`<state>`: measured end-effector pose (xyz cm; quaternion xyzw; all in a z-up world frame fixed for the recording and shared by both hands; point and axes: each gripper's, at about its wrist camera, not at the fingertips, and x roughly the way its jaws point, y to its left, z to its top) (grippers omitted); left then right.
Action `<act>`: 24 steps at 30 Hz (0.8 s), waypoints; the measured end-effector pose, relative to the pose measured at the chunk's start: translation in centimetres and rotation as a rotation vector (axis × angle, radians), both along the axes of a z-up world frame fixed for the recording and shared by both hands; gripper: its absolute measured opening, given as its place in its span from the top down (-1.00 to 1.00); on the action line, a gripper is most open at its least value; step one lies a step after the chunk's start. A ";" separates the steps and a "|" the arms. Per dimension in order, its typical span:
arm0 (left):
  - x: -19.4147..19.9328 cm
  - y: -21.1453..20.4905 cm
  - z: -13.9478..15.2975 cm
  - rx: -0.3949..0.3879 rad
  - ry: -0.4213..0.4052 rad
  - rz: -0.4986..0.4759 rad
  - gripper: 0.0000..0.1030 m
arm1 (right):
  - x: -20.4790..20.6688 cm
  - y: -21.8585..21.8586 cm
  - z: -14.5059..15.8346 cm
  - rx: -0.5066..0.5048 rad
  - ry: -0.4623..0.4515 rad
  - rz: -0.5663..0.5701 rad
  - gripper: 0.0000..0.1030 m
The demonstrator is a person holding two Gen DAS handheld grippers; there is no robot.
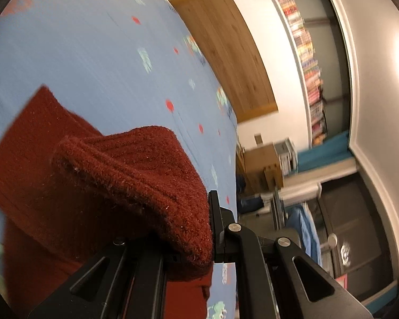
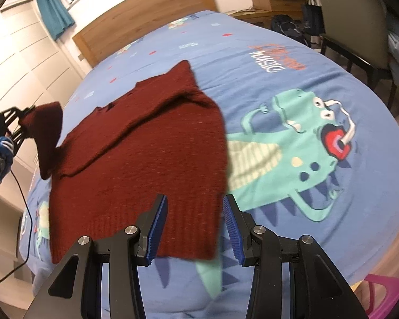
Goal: Fold small clothes
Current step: 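Carry the held sleeve across the sweater body and open the left gripper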
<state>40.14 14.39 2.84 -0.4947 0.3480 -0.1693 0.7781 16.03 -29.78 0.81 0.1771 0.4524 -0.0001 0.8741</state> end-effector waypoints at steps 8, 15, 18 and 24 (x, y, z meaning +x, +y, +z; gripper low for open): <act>1.3 -8.3 -1.8 0.051 0.056 -0.138 0.88 | -1.0 -3.0 -0.9 0.013 0.018 -0.052 0.13; 1.1 -13.8 -4.3 0.112 0.123 -0.235 0.88 | -1.2 -4.4 -1.9 0.026 0.038 -0.073 0.13; 0.1 -14.9 -5.0 0.133 0.137 -0.264 0.88 | -1.0 -4.6 -2.3 0.031 0.043 -0.071 0.13; -1.1 -16.6 -6.8 0.284 0.185 -0.337 0.88 | -0.7 -4.9 -2.7 0.034 0.045 -0.069 0.13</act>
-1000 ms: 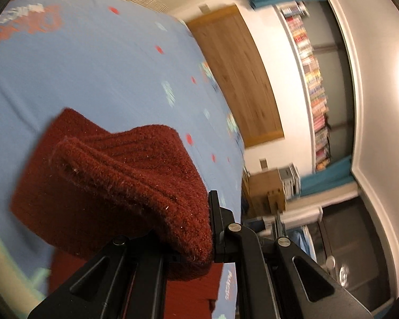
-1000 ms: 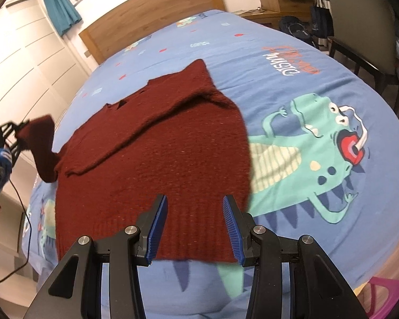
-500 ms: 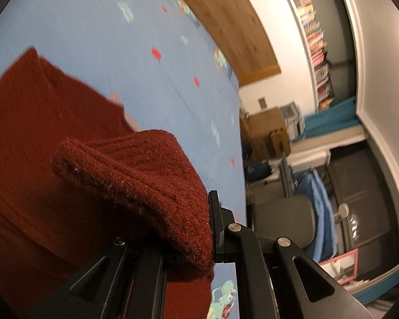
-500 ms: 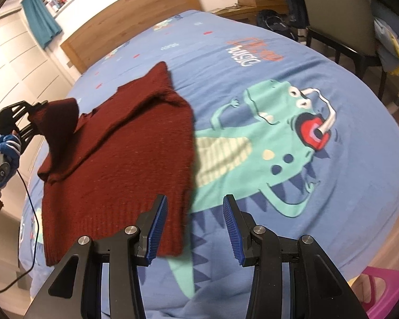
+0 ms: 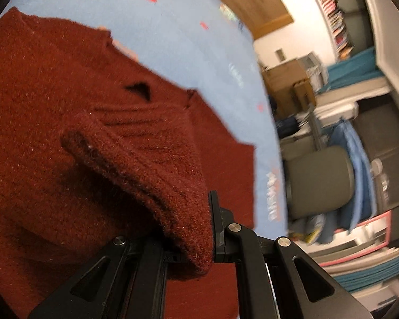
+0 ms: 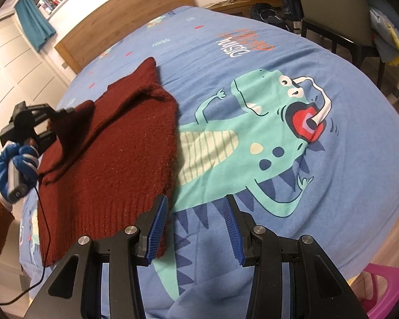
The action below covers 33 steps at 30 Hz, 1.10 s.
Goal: Fold small clothes
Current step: 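Carry the held sleeve across the sweater body and open the left gripper, then lift the open left gripper up over the sweater with both sleeves folded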
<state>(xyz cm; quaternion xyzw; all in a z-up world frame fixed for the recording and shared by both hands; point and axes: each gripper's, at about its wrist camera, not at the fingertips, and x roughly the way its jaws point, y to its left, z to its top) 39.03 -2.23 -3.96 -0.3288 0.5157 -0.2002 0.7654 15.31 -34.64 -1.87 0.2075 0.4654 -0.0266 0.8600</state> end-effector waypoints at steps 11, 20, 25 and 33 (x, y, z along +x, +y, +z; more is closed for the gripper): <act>-1.8 -2.6 0.5 0.103 -0.013 -0.114 0.27 | 0.6 0.6 0.2 -0.007 0.000 0.016 0.13; -1.5 -7.2 3.7 0.211 -0.149 -0.153 0.27 | 0.9 1.9 0.4 -0.013 -0.010 0.046 0.13; -2.4 -11.6 3.3 0.237 -0.180 -0.238 0.27 | 0.5 1.3 0.3 -0.009 -0.005 0.030 0.13; -3.0 -12.6 2.2 0.312 -0.210 -0.222 0.26 | 0.1 0.1 0.5 -0.007 -0.010 0.004 0.13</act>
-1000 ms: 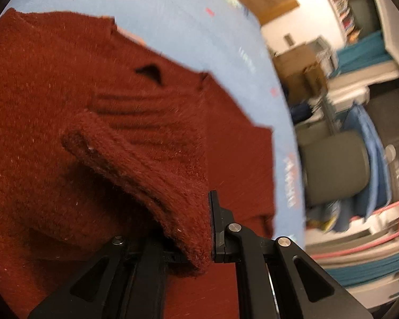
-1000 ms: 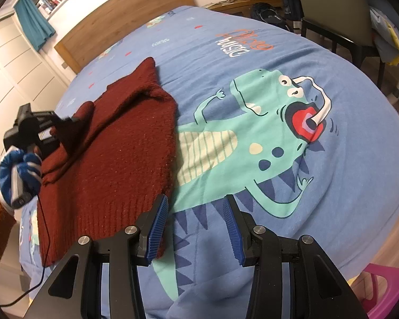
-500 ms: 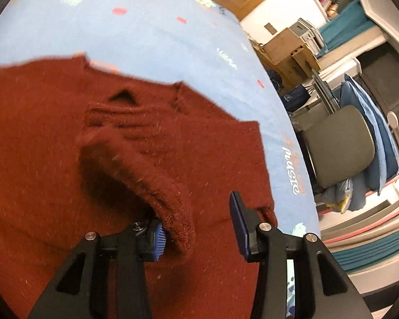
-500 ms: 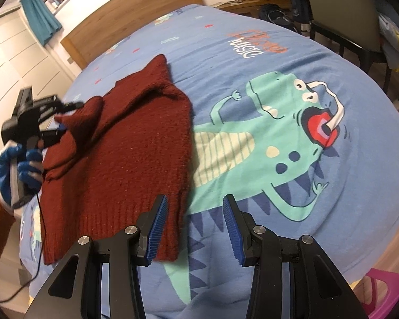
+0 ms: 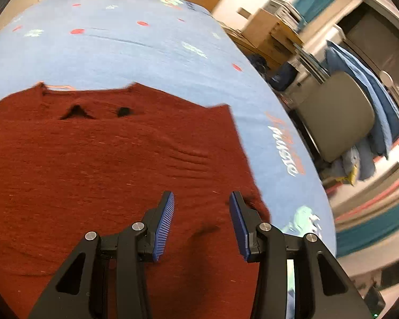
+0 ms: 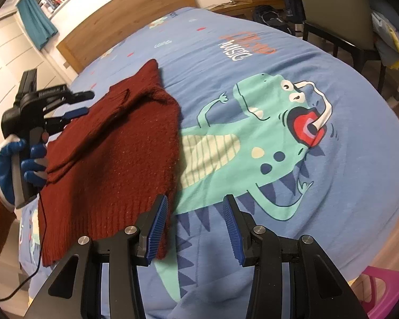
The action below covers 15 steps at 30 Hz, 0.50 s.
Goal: Fold small clothes
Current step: 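Lift the open left gripper up over the sweater with both sleeves folded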
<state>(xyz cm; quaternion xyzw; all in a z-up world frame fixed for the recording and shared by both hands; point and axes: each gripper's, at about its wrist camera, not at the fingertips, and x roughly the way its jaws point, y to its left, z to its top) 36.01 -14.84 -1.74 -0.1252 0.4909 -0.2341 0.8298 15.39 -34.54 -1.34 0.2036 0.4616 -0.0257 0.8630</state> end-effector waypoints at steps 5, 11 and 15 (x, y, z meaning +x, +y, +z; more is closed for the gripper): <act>0.3 2.5 -2.2 0.213 -0.042 0.119 0.19 | 0.1 -0.4 -0.2 0.005 0.002 -0.009 0.13; -1.4 0.7 -5.5 0.296 -0.017 0.112 0.05 | 0.7 0.3 -0.2 0.001 0.007 0.005 0.13; -1.7 0.4 -4.8 0.243 -0.022 0.052 0.04 | 1.0 1.2 -0.2 -0.004 0.011 0.021 0.13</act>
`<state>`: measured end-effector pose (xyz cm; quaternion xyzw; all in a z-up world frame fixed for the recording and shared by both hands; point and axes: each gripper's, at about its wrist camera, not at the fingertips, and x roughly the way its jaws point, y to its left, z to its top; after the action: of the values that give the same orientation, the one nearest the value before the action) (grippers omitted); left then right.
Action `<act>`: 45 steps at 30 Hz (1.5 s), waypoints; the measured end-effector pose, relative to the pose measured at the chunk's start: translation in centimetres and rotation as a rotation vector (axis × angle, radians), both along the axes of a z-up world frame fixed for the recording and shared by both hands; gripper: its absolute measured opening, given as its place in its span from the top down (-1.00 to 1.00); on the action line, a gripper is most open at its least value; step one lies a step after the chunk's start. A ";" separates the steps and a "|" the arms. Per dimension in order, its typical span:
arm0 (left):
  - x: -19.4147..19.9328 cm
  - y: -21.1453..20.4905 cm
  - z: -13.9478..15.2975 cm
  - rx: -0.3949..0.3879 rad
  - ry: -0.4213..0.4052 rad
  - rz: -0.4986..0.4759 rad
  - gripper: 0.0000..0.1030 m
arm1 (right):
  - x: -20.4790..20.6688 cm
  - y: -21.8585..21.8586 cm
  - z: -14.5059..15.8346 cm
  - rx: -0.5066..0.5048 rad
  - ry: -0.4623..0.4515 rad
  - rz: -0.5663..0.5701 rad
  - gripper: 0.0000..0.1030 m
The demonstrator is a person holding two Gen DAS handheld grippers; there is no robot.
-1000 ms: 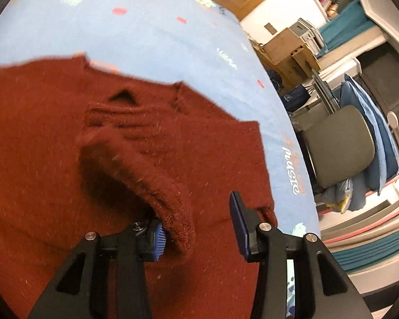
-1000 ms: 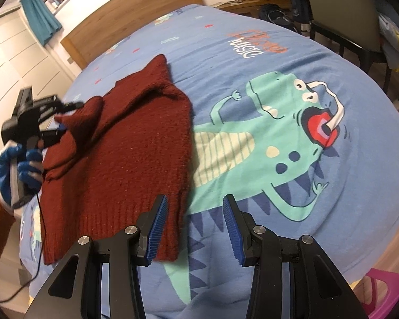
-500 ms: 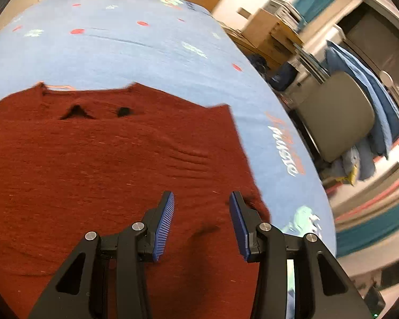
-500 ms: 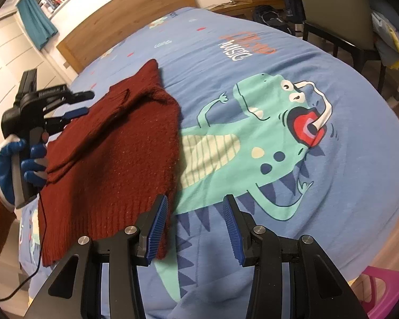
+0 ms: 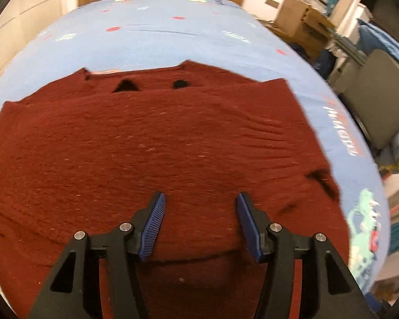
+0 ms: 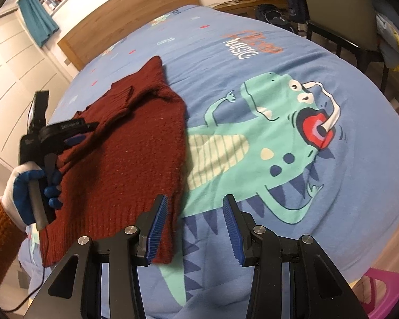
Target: Fold small clothes
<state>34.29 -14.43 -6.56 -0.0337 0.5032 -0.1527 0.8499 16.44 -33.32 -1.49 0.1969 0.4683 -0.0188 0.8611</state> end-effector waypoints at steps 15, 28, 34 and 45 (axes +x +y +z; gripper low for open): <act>1.7 17.5 -1.3 0.144 -0.043 0.372 0.00 | 2.4 3.4 0.8 -0.019 -0.005 0.078 0.13; -1.7 16.8 0.5 0.185 0.009 0.285 -0.11 | 1.6 4.1 3.2 -0.019 -0.053 0.084 0.12; -5.1 18.5 3.9 0.172 -0.016 0.279 -0.11 | -0.2 4.3 4.5 -0.009 -0.076 0.086 0.10; -13.0 21.8 9.8 0.202 -0.083 0.291 -0.14 | -4.5 4.7 7.1 0.027 -0.142 0.103 0.03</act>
<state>21.31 7.38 3.28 -0.0143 0.4704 0.0221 0.8821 11.99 -28.61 5.57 0.1847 0.4160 0.0459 0.8892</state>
